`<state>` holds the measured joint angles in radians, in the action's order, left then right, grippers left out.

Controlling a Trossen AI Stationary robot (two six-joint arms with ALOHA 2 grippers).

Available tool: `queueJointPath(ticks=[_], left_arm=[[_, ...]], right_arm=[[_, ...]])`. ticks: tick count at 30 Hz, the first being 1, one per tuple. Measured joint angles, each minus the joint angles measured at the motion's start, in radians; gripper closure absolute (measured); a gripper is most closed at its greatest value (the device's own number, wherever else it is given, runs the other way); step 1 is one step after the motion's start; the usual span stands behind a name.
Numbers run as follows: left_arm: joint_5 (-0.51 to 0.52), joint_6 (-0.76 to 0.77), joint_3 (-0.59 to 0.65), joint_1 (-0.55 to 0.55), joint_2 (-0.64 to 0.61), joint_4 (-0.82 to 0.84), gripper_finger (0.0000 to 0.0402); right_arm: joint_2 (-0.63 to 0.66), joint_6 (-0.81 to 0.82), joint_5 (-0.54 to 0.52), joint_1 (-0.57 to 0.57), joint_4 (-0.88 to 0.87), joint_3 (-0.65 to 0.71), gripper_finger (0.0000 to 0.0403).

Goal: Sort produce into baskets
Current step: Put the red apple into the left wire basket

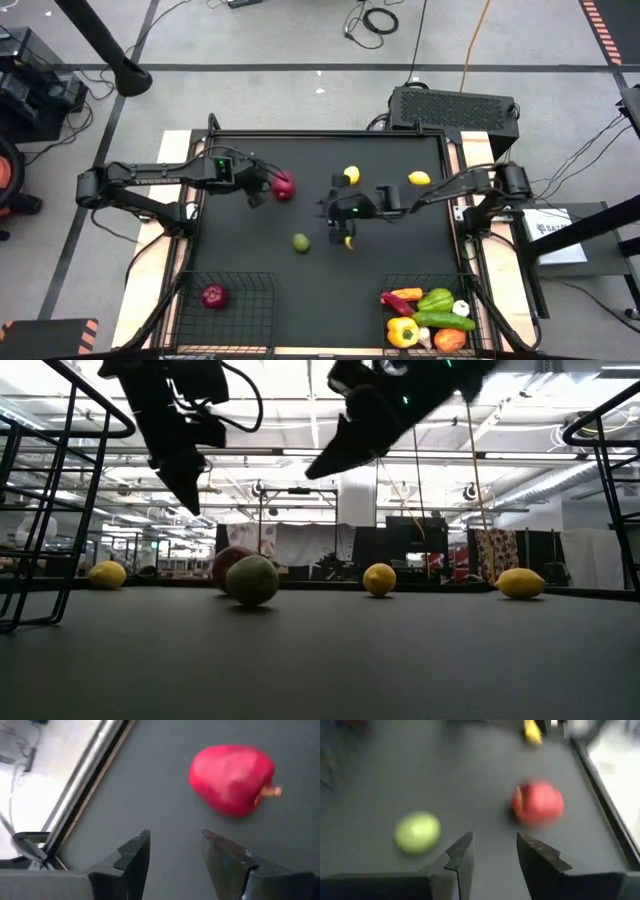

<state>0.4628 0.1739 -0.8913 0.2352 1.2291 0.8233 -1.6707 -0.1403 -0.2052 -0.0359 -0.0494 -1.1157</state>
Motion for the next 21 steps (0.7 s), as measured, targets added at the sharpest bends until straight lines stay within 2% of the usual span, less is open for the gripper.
queueJointPath(ticks=[2,5,9,13,17,21], left_arm=[[-0.055,-0.023,0.000,0.001,0.000,0.009,0.0220],[-0.160,-0.091,0.000,0.001,0.000,-0.009,0.0220],[-0.263,-0.166,0.036,-0.017,0.000,-0.111,0.0220],[-0.286,-0.171,0.044,-0.068,0.012,-0.147,0.0220],[-0.238,-0.257,0.045,-0.156,0.045,-0.210,0.0219],[-0.098,-0.274,0.046,-0.215,0.102,-0.244,0.0213]], right_arm=[[-0.001,-0.045,0.013,0.003,0.216,0.103,0.0264],[-0.050,-0.072,0.033,0.026,0.397,0.157,0.0251],[-0.116,-0.072,0.033,0.045,0.429,0.143,0.0222],[-0.139,-0.065,0.035,0.047,0.420,0.137,0.0200],[-0.139,-0.042,0.034,0.039,0.391,0.137,0.0191],[-0.112,-0.032,0.052,0.015,0.349,0.137,0.0191]])
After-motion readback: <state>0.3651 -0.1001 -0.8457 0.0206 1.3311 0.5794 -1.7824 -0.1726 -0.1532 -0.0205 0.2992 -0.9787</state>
